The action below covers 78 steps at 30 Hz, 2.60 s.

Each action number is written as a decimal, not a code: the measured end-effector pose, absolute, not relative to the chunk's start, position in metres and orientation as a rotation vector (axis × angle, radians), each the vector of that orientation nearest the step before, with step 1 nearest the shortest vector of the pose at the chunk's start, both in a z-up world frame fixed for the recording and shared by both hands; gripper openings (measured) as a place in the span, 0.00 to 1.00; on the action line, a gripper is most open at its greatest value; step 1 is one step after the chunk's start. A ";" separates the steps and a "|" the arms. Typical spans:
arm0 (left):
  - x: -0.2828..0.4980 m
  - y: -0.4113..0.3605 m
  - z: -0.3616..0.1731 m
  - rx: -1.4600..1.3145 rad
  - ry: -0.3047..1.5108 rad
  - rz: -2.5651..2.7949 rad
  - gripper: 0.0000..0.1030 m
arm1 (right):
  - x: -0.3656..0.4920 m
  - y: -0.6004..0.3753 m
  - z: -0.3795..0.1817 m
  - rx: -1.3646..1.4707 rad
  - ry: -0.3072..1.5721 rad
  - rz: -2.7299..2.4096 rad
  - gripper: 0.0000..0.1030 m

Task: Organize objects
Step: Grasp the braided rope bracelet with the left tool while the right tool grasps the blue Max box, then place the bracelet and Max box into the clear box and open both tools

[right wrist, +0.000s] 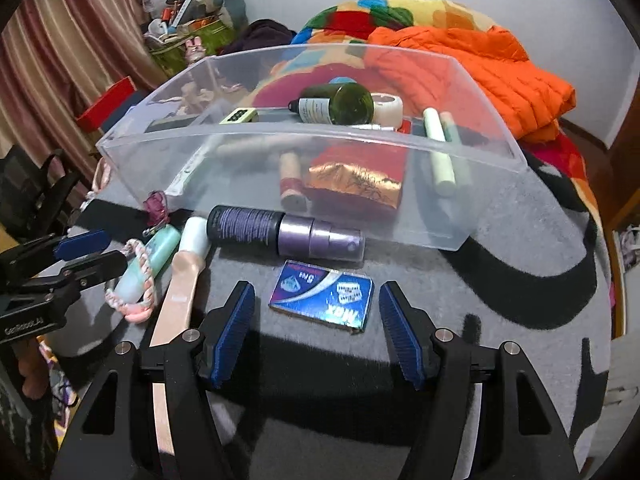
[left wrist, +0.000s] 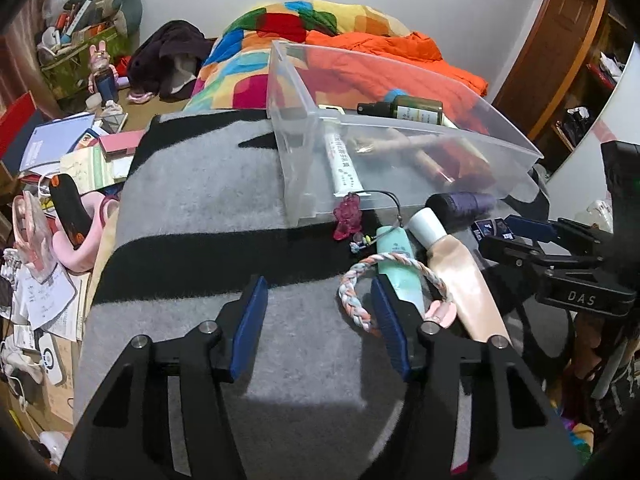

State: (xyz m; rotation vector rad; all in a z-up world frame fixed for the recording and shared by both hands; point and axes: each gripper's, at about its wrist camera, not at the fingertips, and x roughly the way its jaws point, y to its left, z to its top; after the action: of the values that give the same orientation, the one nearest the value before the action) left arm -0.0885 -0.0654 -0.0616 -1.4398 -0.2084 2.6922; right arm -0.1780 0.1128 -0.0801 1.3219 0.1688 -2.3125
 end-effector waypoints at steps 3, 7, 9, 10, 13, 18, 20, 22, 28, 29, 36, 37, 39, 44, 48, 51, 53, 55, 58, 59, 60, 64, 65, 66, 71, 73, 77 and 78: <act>-0.088 -0.057 -0.063 -1.436 -0.114 2.722 0.37 | -0.174 0.109 -0.081 1.310 0.217 -2.332 0.57; -0.087 -0.046 -0.064 -1.416 -0.006 2.736 0.24 | -0.170 0.108 -0.080 1.301 0.242 -2.357 0.47; -0.086 -0.044 -0.064 -1.410 0.013 2.731 0.14 | -0.168 0.109 -0.080 1.295 0.244 -2.362 0.47; -0.086 -0.044 -0.064 -1.410 0.019 2.731 0.10 | -0.168 0.109 -0.080 1.293 0.245 -2.364 0.46; -0.080 -0.048 -0.063 -1.409 0.007 2.739 0.06 | -0.165 0.110 -0.080 1.284 0.240 -2.368 0.46; -0.062 -0.059 -0.060 -1.414 -0.037 2.768 0.05 | -0.161 0.119 -0.077 1.279 0.190 -2.360 0.46; -0.052 -0.065 -0.058 -1.415 -0.058 2.783 0.05 | -0.159 0.123 -0.074 1.270 0.179 -2.369 0.46; -0.044 -0.070 -0.054 -1.410 -0.072 2.802 0.05 | -0.157 0.125 -0.071 1.260 0.171 -2.376 0.46; -0.025 -0.080 -0.032 -1.322 -0.135 2.849 0.05 | -0.154 0.135 -0.053 1.206 0.136 -2.401 0.46; -0.024 -0.080 -0.028 -1.302 -0.143 2.855 0.05 | -0.152 0.135 -0.050 1.195 0.133 -2.407 0.46; -0.028 -0.068 0.001 -1.156 -0.144 2.875 0.05 | -0.148 0.143 -0.019 1.100 0.095 -2.445 0.46; -0.030 -0.066 0.006 -1.130 -0.141 2.874 0.05 | -0.147 0.144 -0.016 1.088 0.092 -2.450 0.46; -0.033 -0.063 0.013 -1.096 -0.140 2.877 0.05 | -0.147 0.145 -0.009 1.061 0.090 -2.463 0.46; -0.047 -0.061 0.028 -1.028 -0.170 2.878 0.05 | -0.152 0.148 0.007 1.014 0.073 -2.488 0.46; -0.063 -0.061 0.039 -0.987 -0.209 2.888 0.05 | -0.156 0.148 0.017 0.987 0.049 -2.489 0.46; -0.073 -0.064 0.044 -0.968 -0.244 2.889 0.05 | -0.160 0.146 0.023 0.968 0.051 -2.496 0.46; -0.080 -0.065 0.047 -0.960 -0.266 2.895 0.05 | -0.165 0.142 0.025 0.960 0.062 -2.502 0.46; -0.088 -0.066 0.048 -0.960 -0.278 2.898 0.05 | -0.173 0.138 0.024 0.965 0.071 -2.500 0.46; -0.102 -0.066 0.045 -0.981 -0.287 2.905 0.05 | -0.188 0.131 0.020 0.994 0.067 -2.476 0.46; -0.109 -0.066 0.043 -0.997 -0.291 2.910 0.05 | -0.193 0.128 0.018 1.007 0.068 -2.471 0.46; -0.112 -0.066 0.041 -1.009 -0.293 2.912 0.05 | -0.197 0.126 0.015 1.017 0.072 -2.466 0.46; -0.134 -0.065 0.028 -1.084 -0.288 2.916 0.05 | -0.218 0.115 -0.001 1.088 0.084 -2.436 0.46; -0.137 -0.065 0.026 -1.099 -0.285 2.916 0.05 | -0.224 0.111 -0.005 1.108 0.087 -2.426 0.46; -0.141 -0.063 0.023 -1.115 -0.275 2.913 0.05 | -0.227 0.109 -0.009 1.123 0.090 -2.419 0.46; -0.154 -0.050 0.009 -1.185 -0.202 2.889 0.05 | -0.241 0.097 -0.025 1.180 0.114 -2.391 0.46; -0.156 -0.045 0.004 -1.210 -0.177 2.872 0.05 | -0.243 0.092 -0.028 1.185 0.127 -2.382 0.46; -0.157 -0.042 -0.003 -1.244 -0.196 2.827 0.06 | -0.241 0.085 -0.031 1.195 0.154 -2.361 0.47; -0.157 -0.042 -0.003 -1.249 -0.206 2.815 0.06 | -0.241 0.085 -0.031 1.194 0.162 -2.362 0.47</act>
State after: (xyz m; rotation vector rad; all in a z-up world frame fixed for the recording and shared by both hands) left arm -0.1566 -0.0424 -0.0034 -1.2491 -0.2065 2.8150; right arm -0.2407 0.0848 -0.0305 1.1937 0.1619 -2.3619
